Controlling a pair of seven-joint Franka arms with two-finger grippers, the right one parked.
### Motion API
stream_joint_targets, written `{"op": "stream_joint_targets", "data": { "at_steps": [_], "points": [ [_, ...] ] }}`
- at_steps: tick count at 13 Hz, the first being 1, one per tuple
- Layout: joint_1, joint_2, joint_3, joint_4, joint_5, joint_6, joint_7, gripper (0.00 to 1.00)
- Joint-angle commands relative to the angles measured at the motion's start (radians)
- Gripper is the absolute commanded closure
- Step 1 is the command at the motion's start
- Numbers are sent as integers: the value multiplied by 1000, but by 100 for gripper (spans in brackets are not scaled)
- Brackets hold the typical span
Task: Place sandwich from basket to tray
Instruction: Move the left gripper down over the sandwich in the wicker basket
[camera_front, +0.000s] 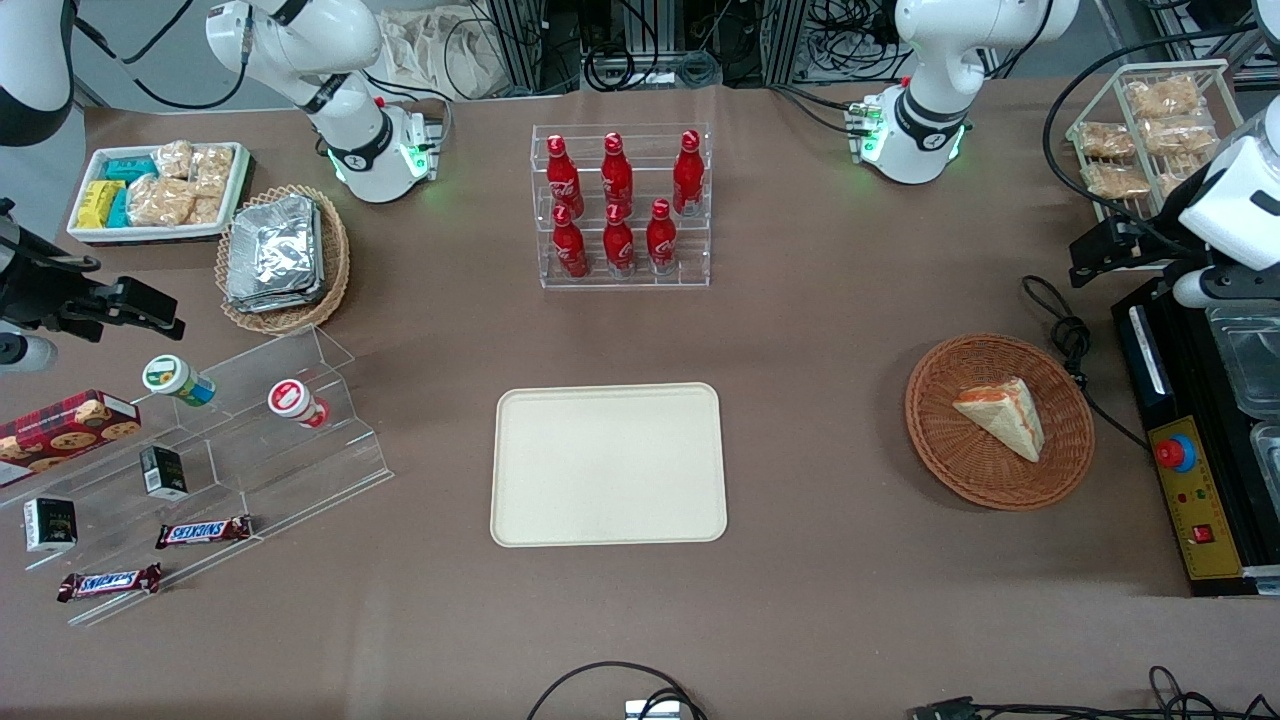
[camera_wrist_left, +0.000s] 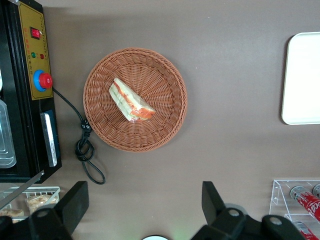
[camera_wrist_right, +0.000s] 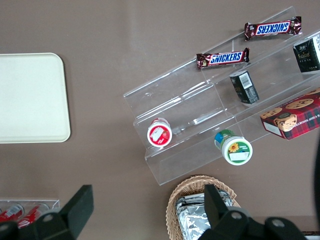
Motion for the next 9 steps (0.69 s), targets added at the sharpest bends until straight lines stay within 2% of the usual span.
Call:
{"op": "stream_joint_targets", "data": {
  "at_steps": [1,6,9],
  "points": [
    [-13,-6,15,13,-11,-23,8,0],
    [-6,17,55,10,-9,-11,-10,0],
    [-4,8,68,-77,6,56,-118,0]
  ]
}}
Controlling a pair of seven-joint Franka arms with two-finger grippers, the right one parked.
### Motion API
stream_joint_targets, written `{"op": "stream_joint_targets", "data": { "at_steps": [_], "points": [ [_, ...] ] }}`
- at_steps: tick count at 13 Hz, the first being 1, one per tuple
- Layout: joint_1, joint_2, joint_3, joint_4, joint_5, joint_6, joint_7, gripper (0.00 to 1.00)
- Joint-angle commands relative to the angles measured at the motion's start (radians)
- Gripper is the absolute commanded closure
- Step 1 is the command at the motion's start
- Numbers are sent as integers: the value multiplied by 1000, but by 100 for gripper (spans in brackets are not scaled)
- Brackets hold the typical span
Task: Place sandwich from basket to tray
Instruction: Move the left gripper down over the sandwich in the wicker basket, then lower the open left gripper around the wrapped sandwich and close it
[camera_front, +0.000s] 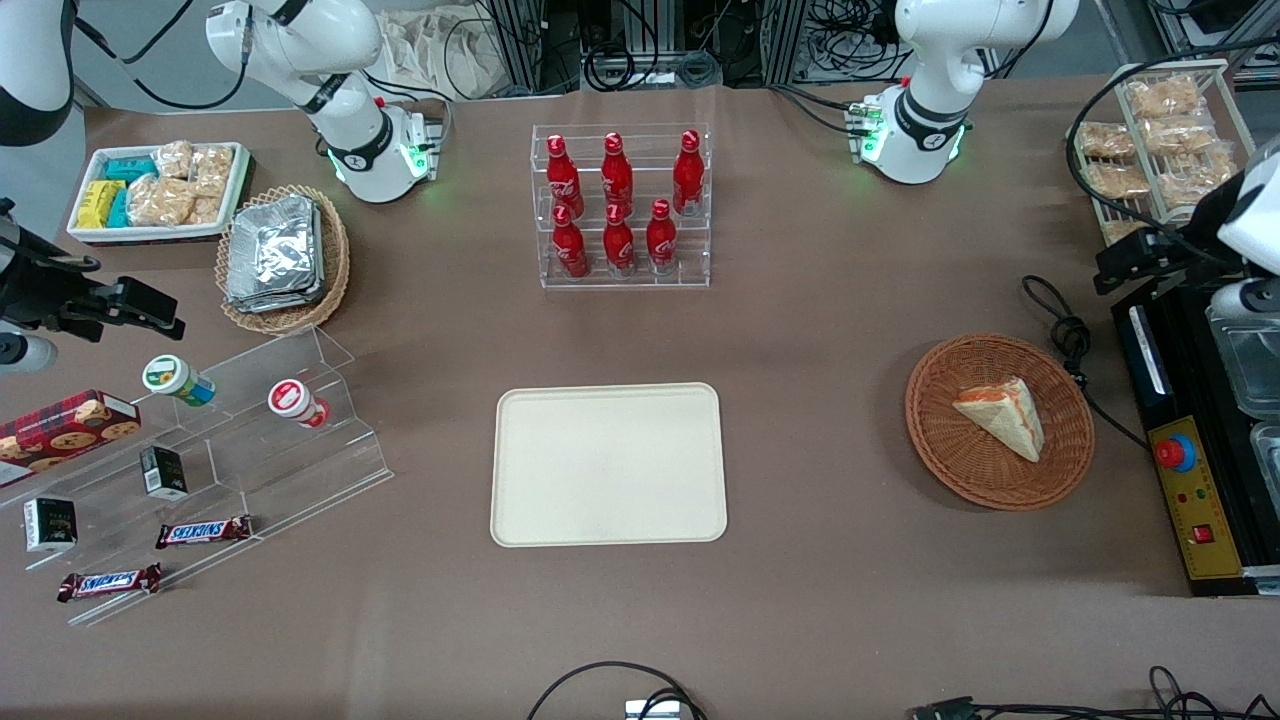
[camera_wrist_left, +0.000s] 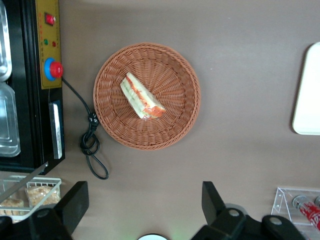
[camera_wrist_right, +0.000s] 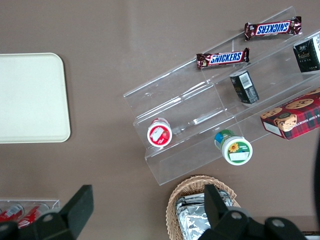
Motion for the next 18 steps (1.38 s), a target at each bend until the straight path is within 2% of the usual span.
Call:
{"op": "stream_joint_targets", "data": {
  "at_steps": [1,6,8,10,18],
  "points": [
    [-7,-15,16,-102,5,84,-136,0],
    [-3,-59,41,-413,7,391,-342,0],
    [-1,-59,41,-519,8,527,-387,4],
    [-1,-53,41,-611,8,667,-527,8],
    [19,19,42,-721,7,898,-649,12]
  ]
}}
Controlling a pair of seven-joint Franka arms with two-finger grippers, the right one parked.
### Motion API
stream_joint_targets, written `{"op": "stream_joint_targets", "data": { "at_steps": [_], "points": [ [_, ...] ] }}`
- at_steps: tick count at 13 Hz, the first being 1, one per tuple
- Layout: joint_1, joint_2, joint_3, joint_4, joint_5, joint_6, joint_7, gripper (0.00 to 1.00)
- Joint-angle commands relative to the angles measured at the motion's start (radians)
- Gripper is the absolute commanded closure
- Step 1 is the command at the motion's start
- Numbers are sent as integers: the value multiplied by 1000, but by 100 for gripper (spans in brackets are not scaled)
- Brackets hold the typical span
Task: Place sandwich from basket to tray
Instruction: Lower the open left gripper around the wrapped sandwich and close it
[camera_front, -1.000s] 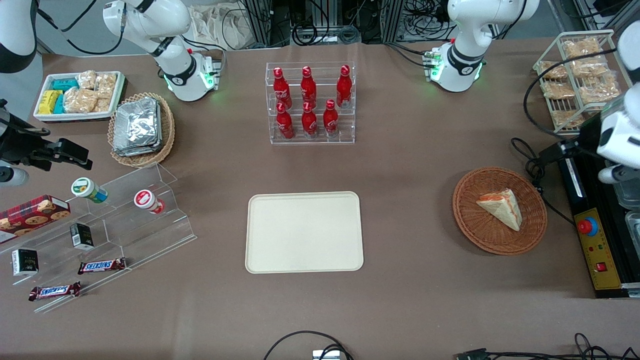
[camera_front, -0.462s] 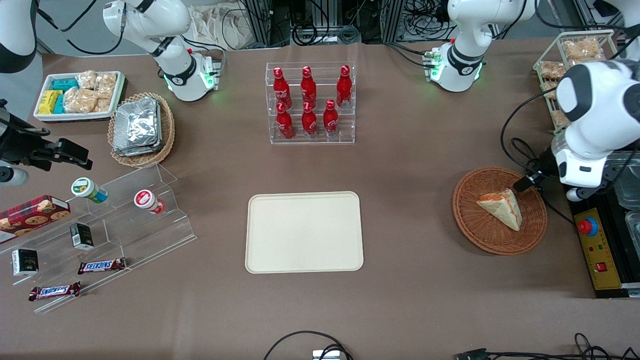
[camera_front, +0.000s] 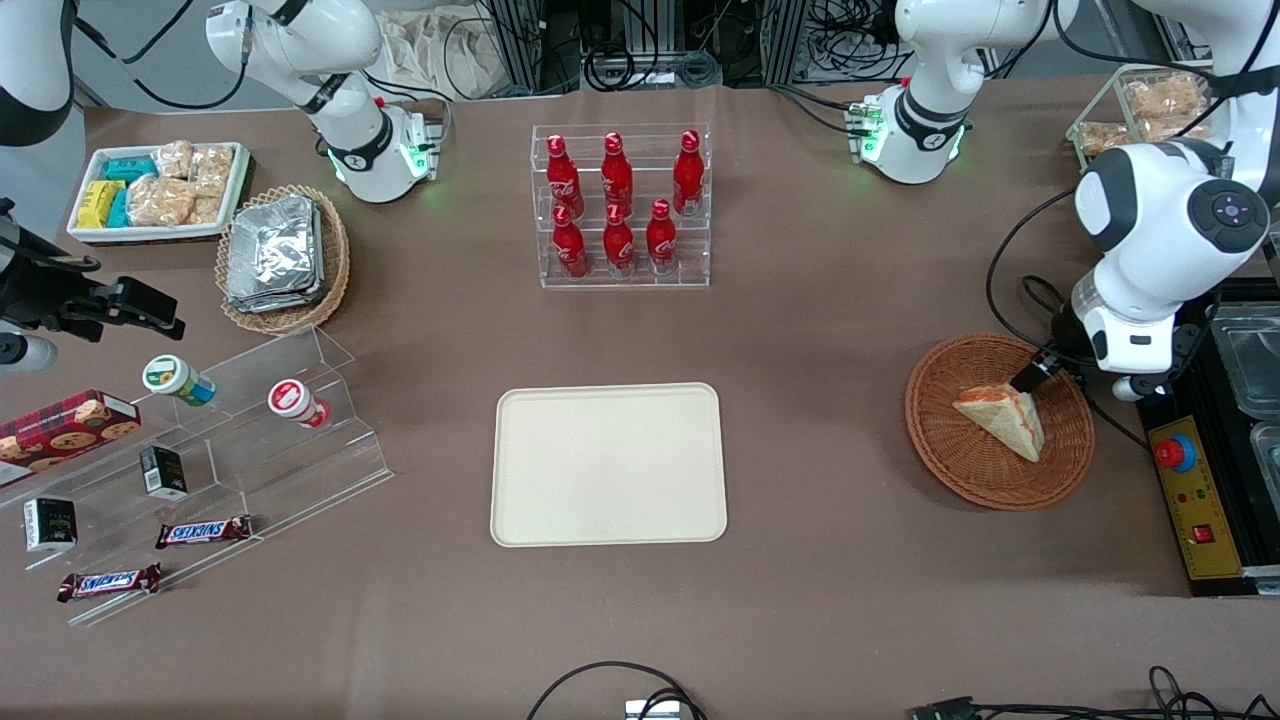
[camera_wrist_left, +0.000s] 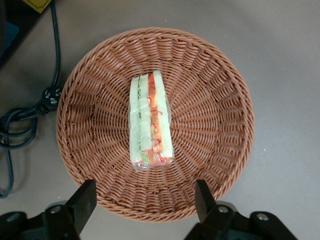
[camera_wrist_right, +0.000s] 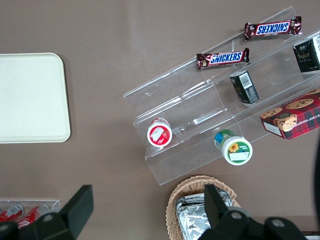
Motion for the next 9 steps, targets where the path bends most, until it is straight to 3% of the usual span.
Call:
{"op": "stream_joint_targets", "data": {
  "at_steps": [1,9],
  "points": [
    [15,27,0,-29,6,79,-42,12],
    [15,159,0,-61,3,266,-75,12]
  ]
}}
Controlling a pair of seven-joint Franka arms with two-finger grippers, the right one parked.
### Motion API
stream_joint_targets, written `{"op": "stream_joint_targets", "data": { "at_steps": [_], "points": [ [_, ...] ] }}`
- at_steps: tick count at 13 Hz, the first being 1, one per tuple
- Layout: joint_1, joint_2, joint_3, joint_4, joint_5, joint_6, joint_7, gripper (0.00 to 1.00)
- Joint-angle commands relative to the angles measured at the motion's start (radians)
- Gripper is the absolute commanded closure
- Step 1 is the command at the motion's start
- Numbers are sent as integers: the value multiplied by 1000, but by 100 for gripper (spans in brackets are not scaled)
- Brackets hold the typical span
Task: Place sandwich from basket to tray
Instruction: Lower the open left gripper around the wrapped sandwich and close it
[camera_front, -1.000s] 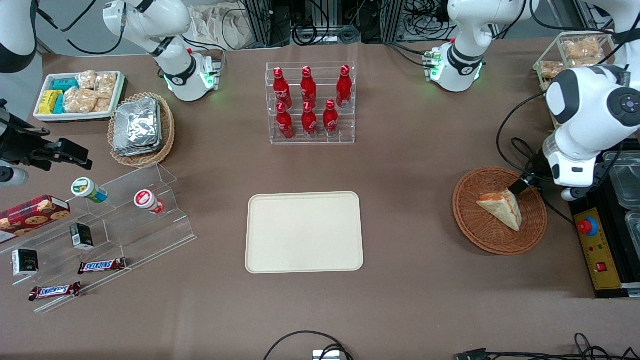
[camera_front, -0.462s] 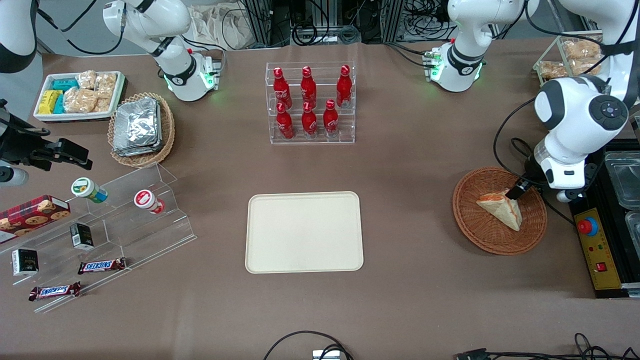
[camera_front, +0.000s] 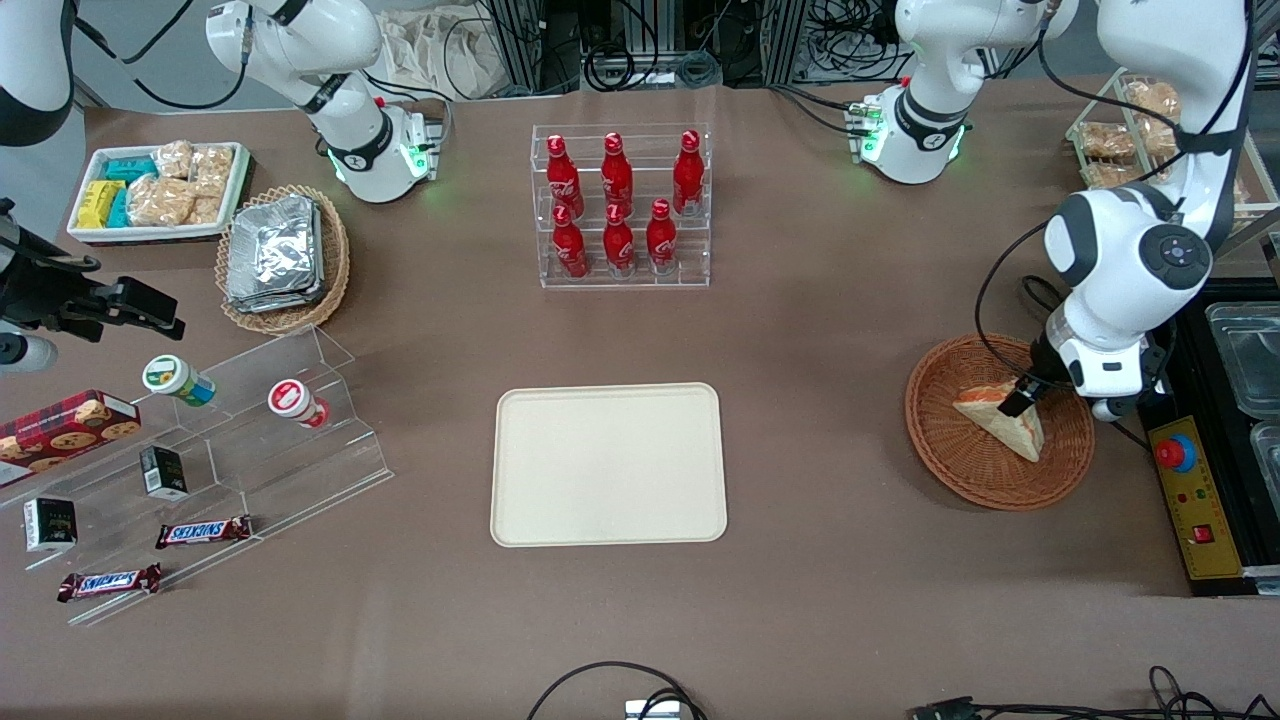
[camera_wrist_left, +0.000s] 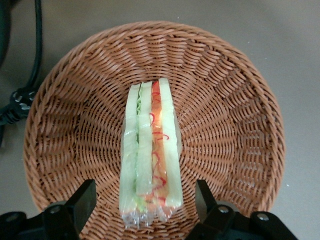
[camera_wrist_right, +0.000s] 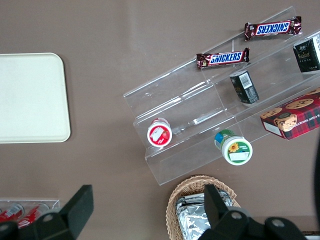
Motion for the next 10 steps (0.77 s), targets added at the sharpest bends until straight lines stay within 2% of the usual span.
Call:
{"op": "stream_joint_targets", "data": {
  "at_steps": [1,4,7,10],
  "points": [
    [4,15,-2,-27,3,60,-24,11],
    [4,38,-4,-39,5,93,-24,6],
    [4,65,-4,-45,6,136,-20,6],
    [3,74,-4,-45,6,138,-19,27]
  ]
}}
